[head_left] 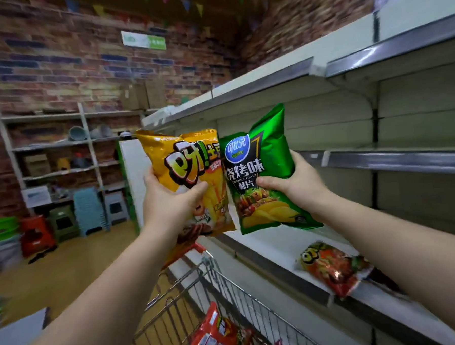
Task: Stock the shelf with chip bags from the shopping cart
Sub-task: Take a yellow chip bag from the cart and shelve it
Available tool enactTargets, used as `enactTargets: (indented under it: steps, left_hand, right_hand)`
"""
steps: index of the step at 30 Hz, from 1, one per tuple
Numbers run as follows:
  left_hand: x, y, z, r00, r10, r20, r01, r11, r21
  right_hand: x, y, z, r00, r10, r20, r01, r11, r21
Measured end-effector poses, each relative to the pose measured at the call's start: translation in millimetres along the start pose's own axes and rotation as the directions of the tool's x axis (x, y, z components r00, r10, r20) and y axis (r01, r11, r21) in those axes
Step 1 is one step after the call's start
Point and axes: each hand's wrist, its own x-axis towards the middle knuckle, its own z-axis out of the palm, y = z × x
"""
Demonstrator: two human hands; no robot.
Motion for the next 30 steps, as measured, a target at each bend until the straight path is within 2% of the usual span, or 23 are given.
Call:
enactTargets:
  steps: [7, 16, 30]
  left_hand:
    - [-20, 52, 50, 0.991, 0.046, 0.125, -0.033, 0.994, -0.101]
    - [-94, 138, 128, 0.952, 0.15, 0.268, -0.085, 0.967, -0.242]
    - [-216, 235, 217, 0.821, 0.274, 0.501, -0.046, 0.906, -0.42]
  right_hand:
    - [-27, -24, -99, 0.974, -0.009, -0.225, -0.012, 0.996, -0.093]
    - [-93, -57, -243, 0.925, 0.019, -0.379, -0.054, 0.995, -0.081]
    - [-215, -89, -410, 0.79, 0.111, -0.602, -0.212, 0.972, -0.099]
